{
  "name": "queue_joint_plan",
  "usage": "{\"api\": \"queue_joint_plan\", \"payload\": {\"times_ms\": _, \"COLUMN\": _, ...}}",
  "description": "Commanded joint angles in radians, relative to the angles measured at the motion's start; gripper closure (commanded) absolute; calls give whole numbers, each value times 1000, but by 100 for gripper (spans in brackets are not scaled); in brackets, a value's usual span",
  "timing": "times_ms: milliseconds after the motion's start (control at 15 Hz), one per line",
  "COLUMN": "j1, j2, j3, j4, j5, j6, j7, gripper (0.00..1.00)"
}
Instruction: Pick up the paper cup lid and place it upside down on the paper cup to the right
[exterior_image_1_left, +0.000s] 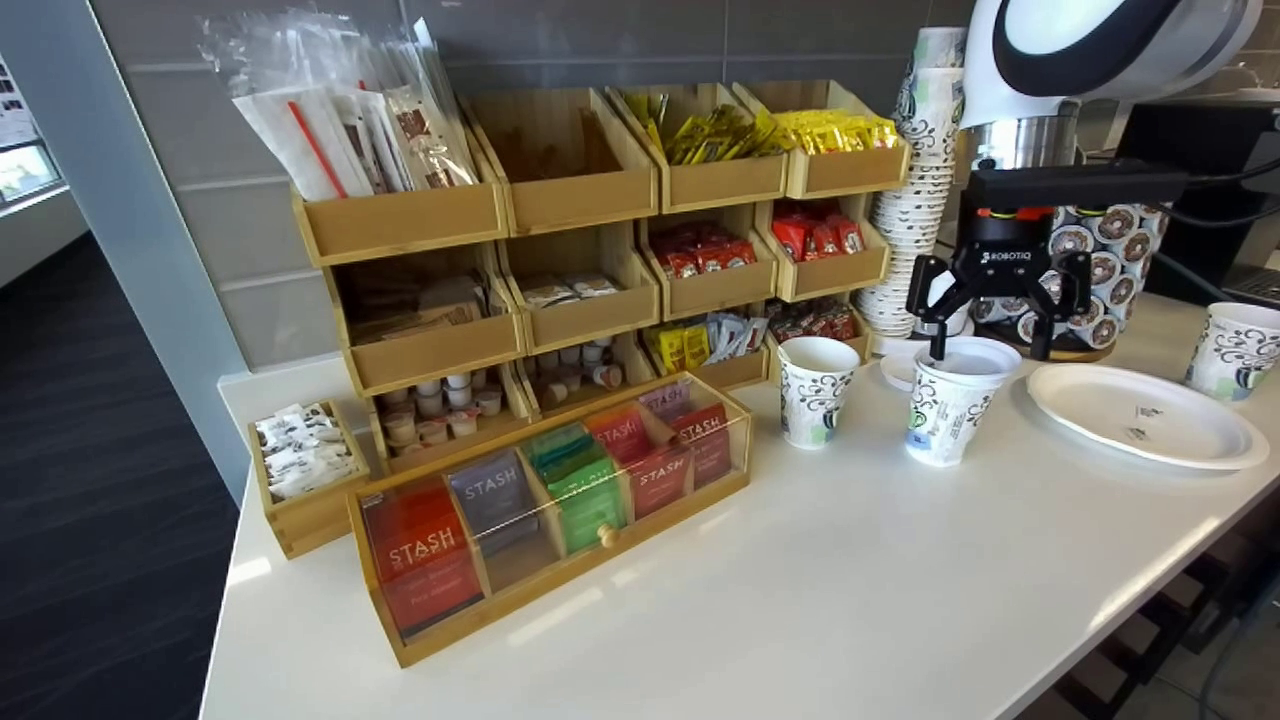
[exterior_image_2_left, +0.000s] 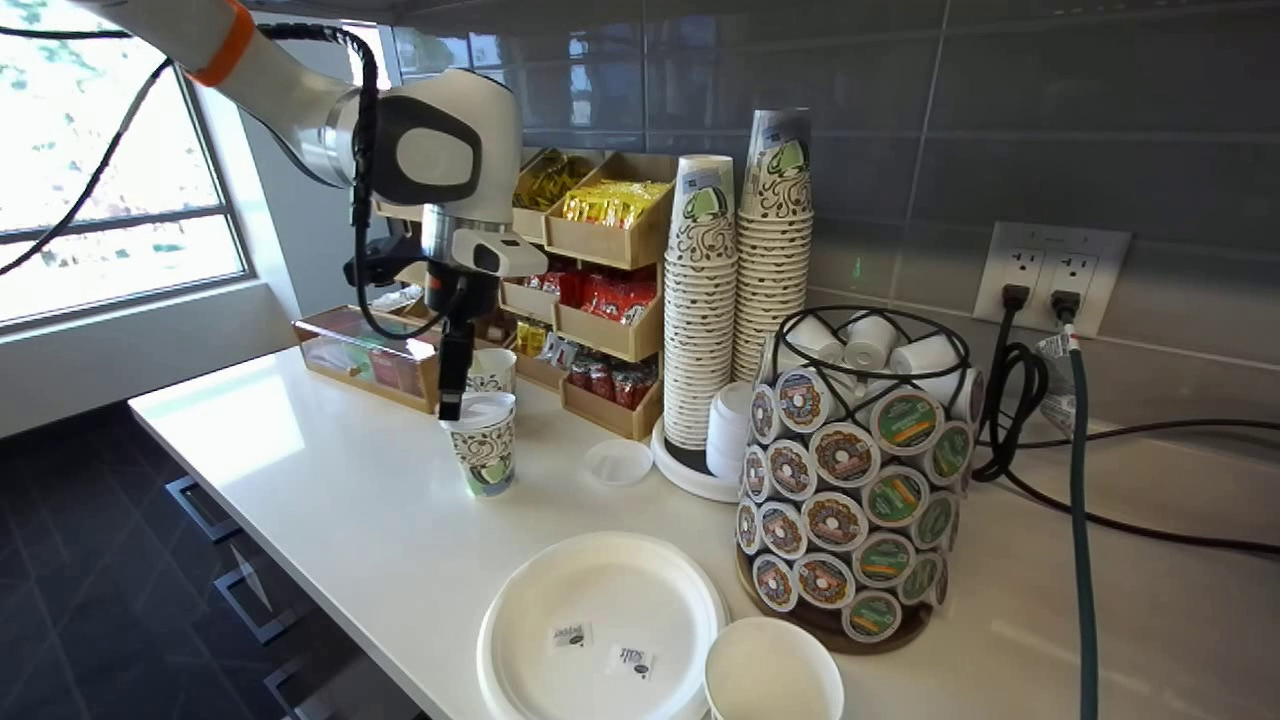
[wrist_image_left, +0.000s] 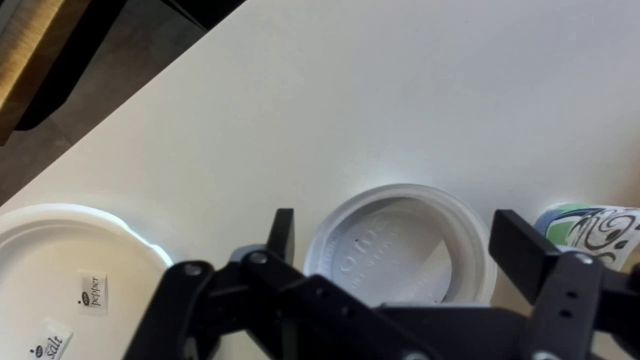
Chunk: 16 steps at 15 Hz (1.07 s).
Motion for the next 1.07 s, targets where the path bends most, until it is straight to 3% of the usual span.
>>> {"api": "queue_joint_plan", "payload": {"times_ms": 0, "j1": 3, "j2": -1, "j3": -3, "j4": -32, "j5": -29, "j6": 88, "j7": 30, "gripper": 0}}
{"api": "queue_joint_plan", "payload": {"times_ms": 467, "j1": 6, "j2": 13, "j3": -3, "j4": -58, "j5": -32, "j6": 204, "j7": 43, "gripper": 0}}
{"api": "queue_joint_plan", "payload": {"times_ms": 1000, "j1": 6, "j2": -66, "j3": -3, "j4": -98, "j5": -112, "j6": 235, "j7": 86, "gripper": 0}}
